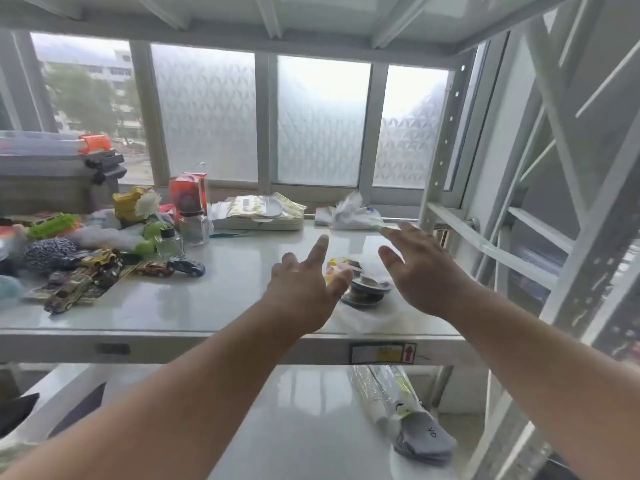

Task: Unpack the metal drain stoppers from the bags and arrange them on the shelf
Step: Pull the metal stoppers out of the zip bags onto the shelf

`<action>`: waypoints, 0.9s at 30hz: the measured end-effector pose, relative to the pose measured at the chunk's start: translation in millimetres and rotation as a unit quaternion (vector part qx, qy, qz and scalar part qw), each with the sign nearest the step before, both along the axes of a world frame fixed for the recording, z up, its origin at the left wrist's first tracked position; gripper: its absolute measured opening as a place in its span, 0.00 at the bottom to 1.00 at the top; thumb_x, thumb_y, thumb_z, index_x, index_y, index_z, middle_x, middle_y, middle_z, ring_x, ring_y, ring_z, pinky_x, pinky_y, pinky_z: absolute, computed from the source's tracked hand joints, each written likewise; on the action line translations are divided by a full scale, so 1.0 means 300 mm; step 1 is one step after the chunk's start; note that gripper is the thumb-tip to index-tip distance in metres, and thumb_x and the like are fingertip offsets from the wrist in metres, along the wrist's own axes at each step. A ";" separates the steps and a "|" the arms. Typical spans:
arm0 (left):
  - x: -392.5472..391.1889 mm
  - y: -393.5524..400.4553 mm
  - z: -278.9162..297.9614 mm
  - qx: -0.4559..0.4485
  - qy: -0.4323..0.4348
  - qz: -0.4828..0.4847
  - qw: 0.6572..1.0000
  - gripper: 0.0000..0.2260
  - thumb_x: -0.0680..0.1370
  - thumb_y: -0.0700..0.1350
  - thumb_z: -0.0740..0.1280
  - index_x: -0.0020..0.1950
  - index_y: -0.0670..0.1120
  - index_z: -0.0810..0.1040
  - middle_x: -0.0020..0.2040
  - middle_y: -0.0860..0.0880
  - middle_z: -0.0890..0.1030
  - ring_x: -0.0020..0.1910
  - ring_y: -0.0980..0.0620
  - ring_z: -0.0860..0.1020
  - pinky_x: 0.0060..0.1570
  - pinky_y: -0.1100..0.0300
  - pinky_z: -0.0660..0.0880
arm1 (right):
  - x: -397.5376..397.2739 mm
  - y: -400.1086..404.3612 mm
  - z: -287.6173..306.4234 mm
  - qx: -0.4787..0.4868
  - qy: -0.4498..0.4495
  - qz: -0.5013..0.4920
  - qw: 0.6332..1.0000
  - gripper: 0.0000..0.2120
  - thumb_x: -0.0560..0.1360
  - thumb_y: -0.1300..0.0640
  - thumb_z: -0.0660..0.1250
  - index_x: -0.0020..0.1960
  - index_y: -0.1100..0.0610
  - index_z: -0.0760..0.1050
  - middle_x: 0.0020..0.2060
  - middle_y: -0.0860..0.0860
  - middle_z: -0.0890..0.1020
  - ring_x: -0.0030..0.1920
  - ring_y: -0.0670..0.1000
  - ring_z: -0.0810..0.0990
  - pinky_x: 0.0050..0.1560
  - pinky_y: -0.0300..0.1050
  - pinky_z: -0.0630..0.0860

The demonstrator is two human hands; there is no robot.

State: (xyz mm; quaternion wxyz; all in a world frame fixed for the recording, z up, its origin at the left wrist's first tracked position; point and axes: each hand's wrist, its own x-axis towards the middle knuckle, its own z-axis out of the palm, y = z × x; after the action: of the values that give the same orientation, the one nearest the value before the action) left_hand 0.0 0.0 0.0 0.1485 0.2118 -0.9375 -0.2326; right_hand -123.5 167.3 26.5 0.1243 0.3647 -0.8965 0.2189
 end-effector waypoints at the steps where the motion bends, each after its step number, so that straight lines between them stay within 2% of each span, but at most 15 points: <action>1: -0.020 -0.001 -0.009 0.032 -0.006 -0.005 0.999 0.38 0.83 0.71 0.57 0.89 0.63 0.47 0.81 0.36 0.69 0.79 0.34 0.66 0.77 0.43 0.64 | -0.024 -0.009 -0.017 -0.017 -0.025 -0.006 1.000 0.26 0.85 0.43 0.54 0.82 0.47 0.66 0.84 0.54 0.62 0.84 0.56 0.57 0.82 0.61 0.55; 3: -0.068 -0.014 -0.021 0.082 -0.010 -0.032 0.996 0.40 0.82 0.70 0.62 0.90 0.60 0.52 0.84 0.41 0.70 0.81 0.37 0.67 0.80 0.45 0.65 | -0.065 -0.024 -0.036 -0.007 -0.059 -0.016 0.998 0.27 0.84 0.41 0.53 0.81 0.45 0.67 0.84 0.52 0.64 0.84 0.55 0.58 0.82 0.61 0.55; 5: -0.092 -0.012 -0.018 0.163 0.009 -0.052 0.985 0.42 0.79 0.67 0.71 0.89 0.56 0.58 0.82 0.46 0.74 0.76 0.42 0.74 0.76 0.48 0.72 | -0.073 -0.037 -0.058 0.007 -0.121 0.000 0.993 0.26 0.84 0.40 0.54 0.80 0.46 0.70 0.82 0.51 0.68 0.83 0.54 0.61 0.82 0.58 0.56; 7: -0.117 -0.011 -0.018 0.237 0.028 -0.064 0.969 0.39 0.77 0.61 0.78 0.83 0.52 0.67 0.69 0.52 0.81 0.63 0.51 0.80 0.62 0.57 0.79 | -0.066 -0.046 -0.084 -0.016 -0.178 0.044 0.983 0.23 0.86 0.45 0.58 0.78 0.48 0.73 0.79 0.50 0.73 0.79 0.53 0.68 0.80 0.50 0.61; 8: -0.125 -0.014 -0.016 0.265 0.032 -0.073 0.961 0.36 0.76 0.57 0.80 0.80 0.52 0.68 0.61 0.56 0.80 0.58 0.54 0.81 0.54 0.62 0.79 | -0.058 -0.049 -0.090 -0.030 -0.196 0.062 0.978 0.22 0.86 0.47 0.59 0.78 0.49 0.73 0.78 0.50 0.74 0.78 0.53 0.70 0.80 0.49 0.62; 10: -0.140 -0.028 -0.017 0.325 0.042 -0.085 0.941 0.41 0.75 0.51 0.82 0.84 0.49 0.66 0.54 0.57 0.78 0.55 0.55 0.81 0.46 0.67 0.76 | -0.064 -0.060 -0.104 -0.045 -0.201 0.079 0.975 0.21 0.86 0.49 0.60 0.78 0.48 0.73 0.78 0.49 0.74 0.78 0.52 0.70 0.80 0.49 0.62; 12: -0.152 -0.053 -0.032 0.372 0.054 -0.091 0.922 0.46 0.73 0.46 0.84 0.86 0.48 0.64 0.56 0.54 0.80 0.57 0.54 0.83 0.51 0.65 0.78 | -0.065 -0.070 -0.114 -0.056 -0.189 0.088 0.977 0.21 0.86 0.50 0.60 0.78 0.48 0.73 0.80 0.49 0.72 0.80 0.51 0.67 0.82 0.49 0.59; 14: -0.153 -0.071 -0.047 0.407 0.077 -0.095 0.905 0.51 0.68 0.45 0.87 0.86 0.48 0.65 0.63 0.47 0.83 0.61 0.49 0.85 0.62 0.56 0.81 | -0.061 -0.075 -0.122 -0.070 -0.187 0.100 0.975 0.21 0.86 0.52 0.61 0.78 0.48 0.74 0.81 0.49 0.70 0.82 0.50 0.64 0.82 0.48 0.56; 16: -0.145 -0.081 -0.065 0.403 0.109 -0.100 0.903 0.55 0.61 0.50 0.88 0.84 0.49 0.67 0.67 0.42 0.83 0.64 0.45 0.86 0.68 0.47 0.81 | -0.048 -0.083 -0.125 -0.109 -0.195 0.116 0.968 0.19 0.85 0.53 0.62 0.75 0.49 0.77 0.79 0.48 0.72 0.80 0.50 0.66 0.80 0.46 0.58; 18: -0.134 -0.085 -0.080 0.379 0.125 -0.123 0.908 0.53 0.60 0.52 0.87 0.83 0.51 0.70 0.67 0.42 0.84 0.62 0.47 0.87 0.66 0.49 0.83 | -0.038 -0.085 -0.129 -0.146 -0.214 0.133 0.957 0.17 0.84 0.53 0.63 0.72 0.50 0.80 0.72 0.46 0.78 0.74 0.50 0.74 0.78 0.49 0.66; 20: -0.118 -0.080 -0.083 0.354 0.120 -0.145 0.916 0.40 0.68 0.46 0.86 0.77 0.54 0.74 0.58 0.48 0.88 0.53 0.57 0.88 0.53 0.63 0.83 | -0.024 -0.087 -0.124 -0.165 -0.227 0.145 0.949 0.15 0.82 0.51 0.64 0.66 0.49 0.83 0.65 0.44 0.81 0.67 0.47 0.79 0.71 0.49 0.73; 21: -0.112 -0.074 -0.081 0.340 0.111 -0.159 0.920 0.30 0.71 0.44 0.85 0.69 0.56 0.76 0.54 0.51 0.89 0.49 0.61 0.88 0.49 0.65 0.83 | -0.016 -0.086 -0.119 -0.173 -0.233 0.147 0.945 0.12 0.83 0.52 0.64 0.62 0.48 0.85 0.62 0.43 0.82 0.64 0.46 0.80 0.67 0.46 0.75; 22: -0.107 -0.069 -0.080 0.325 0.110 -0.171 0.924 0.25 0.73 0.43 0.84 0.66 0.56 0.79 0.53 0.51 0.89 0.48 0.61 0.88 0.51 0.63 0.84 | -0.009 -0.084 -0.113 -0.185 -0.243 0.148 0.941 0.11 0.83 0.52 0.64 0.57 0.47 0.86 0.60 0.44 0.84 0.61 0.46 0.82 0.63 0.44 0.76; 24: -0.100 -0.061 -0.077 0.288 0.113 -0.178 0.934 0.27 0.72 0.47 0.84 0.68 0.54 0.80 0.55 0.52 0.90 0.54 0.57 0.89 0.60 0.54 0.85 | -0.001 -0.079 -0.101 -0.231 -0.280 0.130 0.923 0.15 0.85 0.49 0.62 0.52 0.49 0.87 0.56 0.50 0.87 0.57 0.51 0.85 0.59 0.47 0.79; 27: -0.090 -0.055 -0.069 0.256 0.105 -0.177 0.944 0.31 0.73 0.48 0.84 0.73 0.54 0.77 0.56 0.56 0.88 0.49 0.65 0.86 0.55 0.64 0.82 | -0.019 -0.072 -0.094 -0.316 -0.305 0.040 0.898 0.17 0.83 0.44 0.62 0.60 0.51 0.85 0.52 0.49 0.89 0.56 0.56 0.87 0.62 0.59 0.82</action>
State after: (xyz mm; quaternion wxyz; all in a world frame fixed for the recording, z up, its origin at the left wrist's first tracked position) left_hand -27.0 -16.5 -20.7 0.1428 0.0480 -0.8477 -0.5086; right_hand -129.1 145.6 -1.7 -0.0552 0.2572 -0.7588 0.5959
